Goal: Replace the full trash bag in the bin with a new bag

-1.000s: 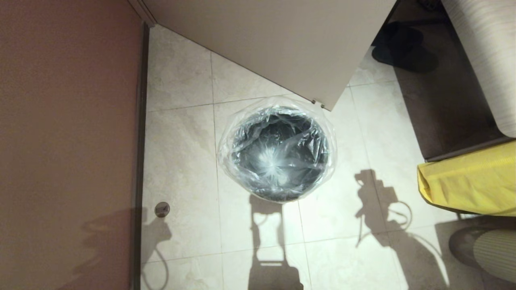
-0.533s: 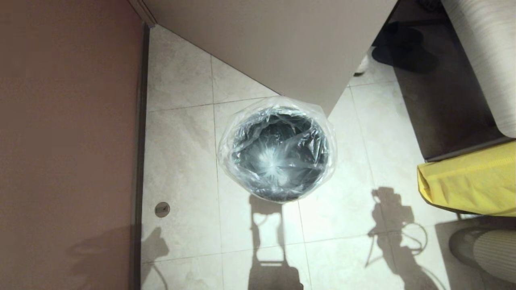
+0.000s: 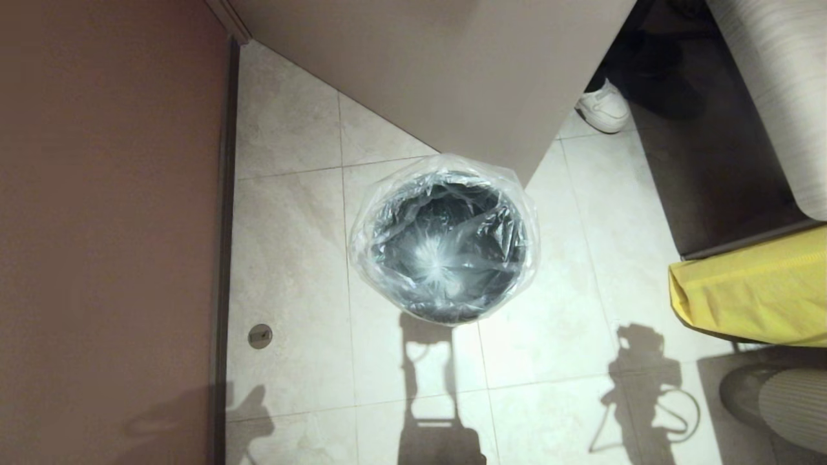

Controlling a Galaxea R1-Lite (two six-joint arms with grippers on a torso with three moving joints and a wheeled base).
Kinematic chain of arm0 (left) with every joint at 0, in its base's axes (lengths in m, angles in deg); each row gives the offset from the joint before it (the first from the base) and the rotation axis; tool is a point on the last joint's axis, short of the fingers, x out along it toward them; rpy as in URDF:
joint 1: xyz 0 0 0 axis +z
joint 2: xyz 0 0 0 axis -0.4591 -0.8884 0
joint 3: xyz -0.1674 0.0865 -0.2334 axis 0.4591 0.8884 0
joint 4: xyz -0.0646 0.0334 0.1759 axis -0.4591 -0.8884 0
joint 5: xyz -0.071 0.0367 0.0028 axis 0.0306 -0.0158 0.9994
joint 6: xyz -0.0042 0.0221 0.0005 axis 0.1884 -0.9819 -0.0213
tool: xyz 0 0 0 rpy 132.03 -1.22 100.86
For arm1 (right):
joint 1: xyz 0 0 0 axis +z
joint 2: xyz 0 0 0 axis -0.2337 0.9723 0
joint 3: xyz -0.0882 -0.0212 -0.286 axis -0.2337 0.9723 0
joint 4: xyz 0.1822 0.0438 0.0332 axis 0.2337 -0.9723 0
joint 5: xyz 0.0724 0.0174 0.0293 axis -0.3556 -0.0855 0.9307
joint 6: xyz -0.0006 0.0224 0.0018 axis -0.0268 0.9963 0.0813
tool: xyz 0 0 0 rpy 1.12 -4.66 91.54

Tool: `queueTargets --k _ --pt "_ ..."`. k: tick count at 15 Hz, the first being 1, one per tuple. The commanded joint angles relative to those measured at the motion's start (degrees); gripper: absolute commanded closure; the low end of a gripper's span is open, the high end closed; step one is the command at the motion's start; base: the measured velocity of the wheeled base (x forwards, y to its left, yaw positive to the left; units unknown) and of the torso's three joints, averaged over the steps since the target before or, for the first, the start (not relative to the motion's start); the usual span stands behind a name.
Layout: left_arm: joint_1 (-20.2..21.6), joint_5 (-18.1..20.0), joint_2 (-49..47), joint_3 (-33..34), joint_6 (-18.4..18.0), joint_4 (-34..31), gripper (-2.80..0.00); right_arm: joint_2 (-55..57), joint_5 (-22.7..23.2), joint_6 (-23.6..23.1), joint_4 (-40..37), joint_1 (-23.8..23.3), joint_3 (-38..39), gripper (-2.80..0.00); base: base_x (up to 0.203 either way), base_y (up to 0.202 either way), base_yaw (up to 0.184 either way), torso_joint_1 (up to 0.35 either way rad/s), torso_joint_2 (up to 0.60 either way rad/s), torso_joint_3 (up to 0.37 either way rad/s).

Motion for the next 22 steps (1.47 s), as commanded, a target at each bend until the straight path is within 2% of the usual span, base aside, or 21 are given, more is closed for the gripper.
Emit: queueTargets --k 1,5,7,9,11,13,17,19,22 --pt "-0.11 -0.04 3.50 1.53 -0.17 -0.14 0.00 -6.74 0.58 0.04 -3.11 -1.21 0.50 0.00 0.000 0.000 0.000 0.000 0.00 0.000" --pt "-0.14 -1.74 6.11 4.48 -1.22 0.20 0.00 -15.08 1.33 0.07 -9.26 -5.12 1.22 0.00 0.000 0.000 0.000 0.000 0.00 0.000" --pt "-0.14 -3.87 6.06 6.04 -4.79 0.59 0.00 -20.36 2.46 0.18 -14.27 -5.60 1.53 0.00 0.000 0.000 0.000 0.000 0.00 0.000" --pt "-0.14 -5.99 6.08 10.04 -8.21 3.83 0.00 -24.82 7.73 0.95 -16.34 -6.14 3.74 0.00 0.000 0.000 0.000 0.000 0.00 0.000" --pt "-0.14 -7.26 6.10 14.79 -11.85 8.85 0.00 -29.00 13.27 1.23 -18.32 -6.36 6.74 0.00 0.000 0.000 0.000 0.000 0.00 0.000" --pt "-0.14 -7.76 6.10 18.41 -15.33 11.28 0.00 -30.43 18.66 2.06 -20.51 -6.42 10.12 0.00 0.000 0.000 0.000 0.000 0.00 0.000" --pt "-0.14 -7.45 6.11 20.55 -16.07 11.54 0.00 -30.51 29.10 6.65 -20.29 -6.42 14.53 0.00 0.000 0.000 0.000 0.000 0.00 0.000" --pt "-0.14 -7.45 6.07 22.19 -17.19 11.62 0.00 -30.57 30.95 7.45 -17.21 -6.42 17.42 0.00 0.000 0.000 0.000 0.000 0.00 0.000" --pt "-0.14 -7.51 6.06 25.27 -19.09 15.05 0.00 -30.58 31.11 5.02 -6.24 -6.42 25.66 0.00 0.000 0.000 0.000 0.000 0.00 0.000"
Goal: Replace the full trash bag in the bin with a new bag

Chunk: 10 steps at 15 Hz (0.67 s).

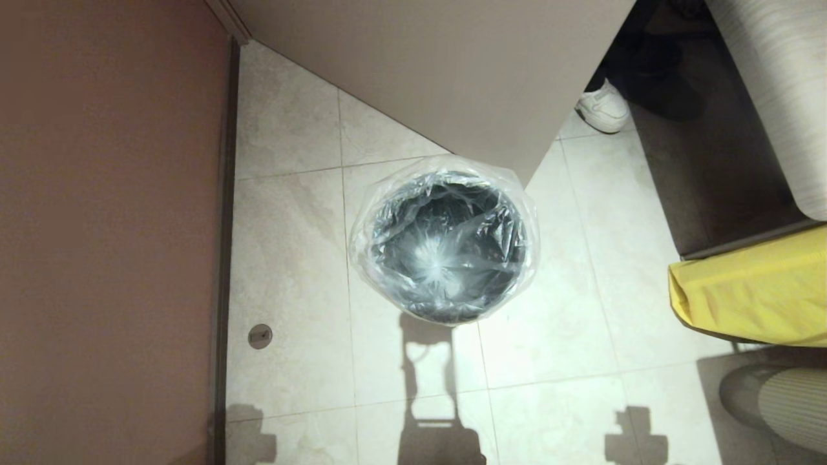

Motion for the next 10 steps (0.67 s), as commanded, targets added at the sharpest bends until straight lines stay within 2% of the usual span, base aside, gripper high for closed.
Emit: queueTargets --k 1,5,6,10 --pt "0.02 0.02 -0.09 1.65 -0.35 1.69 0.00 0.13 -0.08 -2.18 6.87 0.02 5.44 0.00 0.000 0.000 0.000 0.000 0.00 0.000" --pt "0.02 0.52 -0.07 1.62 -0.41 1.80 0.00 0.10 -0.09 -3.42 7.46 0.02 5.80 0.00 0.000 0.000 0.000 0.000 0.00 0.000" --pt "0.02 1.81 -0.07 1.59 -0.35 1.69 0.00 0.10 -0.09 -4.69 7.46 0.02 5.80 0.00 0.000 0.000 0.000 0.000 0.00 0.000" --pt "-0.51 1.87 -0.07 1.70 -0.07 2.03 0.00 0.17 -0.01 -4.27 7.46 0.02 5.80 0.00 0.000 0.000 0.000 0.000 0.00 0.000"
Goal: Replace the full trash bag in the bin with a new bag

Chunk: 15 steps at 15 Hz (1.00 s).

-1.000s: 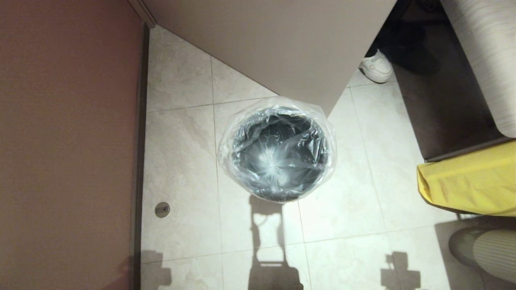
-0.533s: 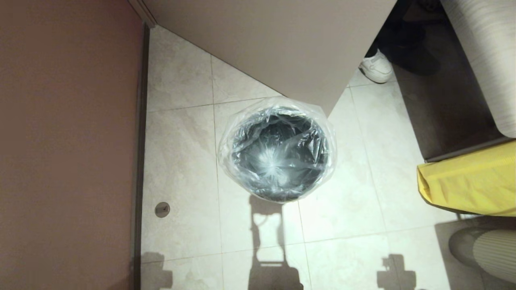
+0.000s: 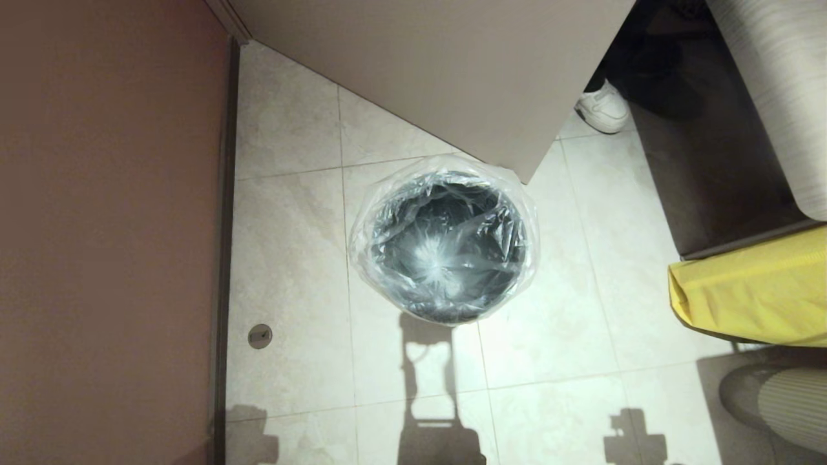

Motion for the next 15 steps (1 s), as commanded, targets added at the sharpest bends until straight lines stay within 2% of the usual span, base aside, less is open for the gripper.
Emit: queueTargets --k 1,9,15 --pt "-0.02 -0.02 -0.07 0.21 0.02 0.00 0.00 0.19 0.02 0.08 -0.01 0.02 0.02 0.00 0.000 0.000 0.000 0.000 0.00 0.000" --pt "-0.02 0.07 -0.07 0.12 -0.16 -0.09 0.00 0.10 0.11 0.16 -0.01 0.02 0.02 0.00 0.000 0.000 0.000 0.000 0.00 0.000" --pt "-0.02 -0.28 -0.07 0.21 1.43 0.08 0.00 0.13 0.11 0.25 -0.01 0.02 0.02 0.00 0.000 0.000 0.000 0.000 0.00 0.000"
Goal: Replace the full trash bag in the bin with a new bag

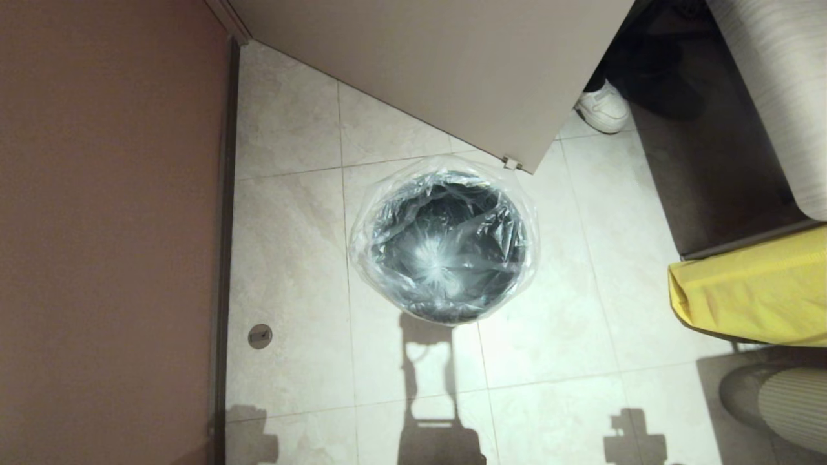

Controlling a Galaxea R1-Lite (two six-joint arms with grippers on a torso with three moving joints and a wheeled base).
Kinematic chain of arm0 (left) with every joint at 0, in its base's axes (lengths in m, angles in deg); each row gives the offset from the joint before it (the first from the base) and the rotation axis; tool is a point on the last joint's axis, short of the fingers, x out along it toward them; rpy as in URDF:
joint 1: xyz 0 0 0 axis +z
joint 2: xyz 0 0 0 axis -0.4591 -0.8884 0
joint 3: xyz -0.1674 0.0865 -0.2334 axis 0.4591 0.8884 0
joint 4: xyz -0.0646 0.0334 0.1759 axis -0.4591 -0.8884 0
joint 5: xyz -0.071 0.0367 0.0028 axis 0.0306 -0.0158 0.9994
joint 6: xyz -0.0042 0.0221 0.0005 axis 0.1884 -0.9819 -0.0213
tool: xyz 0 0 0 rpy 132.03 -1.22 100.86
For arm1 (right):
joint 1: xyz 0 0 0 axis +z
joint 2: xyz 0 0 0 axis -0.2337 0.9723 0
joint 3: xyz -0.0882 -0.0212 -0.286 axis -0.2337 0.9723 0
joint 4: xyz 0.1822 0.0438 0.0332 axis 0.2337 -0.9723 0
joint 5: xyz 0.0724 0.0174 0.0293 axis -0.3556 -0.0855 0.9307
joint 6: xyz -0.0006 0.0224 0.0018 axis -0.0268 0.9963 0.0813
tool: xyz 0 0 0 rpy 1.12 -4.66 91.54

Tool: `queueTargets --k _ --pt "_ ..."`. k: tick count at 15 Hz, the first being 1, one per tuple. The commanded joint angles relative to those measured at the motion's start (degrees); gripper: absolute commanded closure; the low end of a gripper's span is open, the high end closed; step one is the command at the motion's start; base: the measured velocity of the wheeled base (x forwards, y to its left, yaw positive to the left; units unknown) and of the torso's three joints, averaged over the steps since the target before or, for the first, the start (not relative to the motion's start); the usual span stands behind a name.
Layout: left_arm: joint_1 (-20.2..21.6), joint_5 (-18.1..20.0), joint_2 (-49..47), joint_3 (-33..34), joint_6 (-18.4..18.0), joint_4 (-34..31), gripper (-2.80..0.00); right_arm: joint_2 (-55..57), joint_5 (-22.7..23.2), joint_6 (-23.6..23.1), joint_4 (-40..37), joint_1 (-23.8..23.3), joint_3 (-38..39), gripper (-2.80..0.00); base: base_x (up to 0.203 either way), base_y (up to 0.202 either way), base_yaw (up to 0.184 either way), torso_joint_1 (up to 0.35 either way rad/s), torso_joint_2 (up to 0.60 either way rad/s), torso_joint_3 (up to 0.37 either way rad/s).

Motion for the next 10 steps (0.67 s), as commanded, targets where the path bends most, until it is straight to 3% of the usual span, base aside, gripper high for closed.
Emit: queueTargets --k 1,10 --pt "0.00 0.01 -0.07 0.03 -0.04 -0.03 0.00 0.08 -0.04 0.06 0.00 0.02 0.01 0.00 0.000 0.000 0.000 0.000 0.00 0.000" --pt "0.00 0.01 -0.07 0.03 -0.04 -0.03 0.00 0.16 0.14 -0.02 0.00 0.02 0.01 0.00 0.000 0.000 0.000 0.000 0.00 0.000"
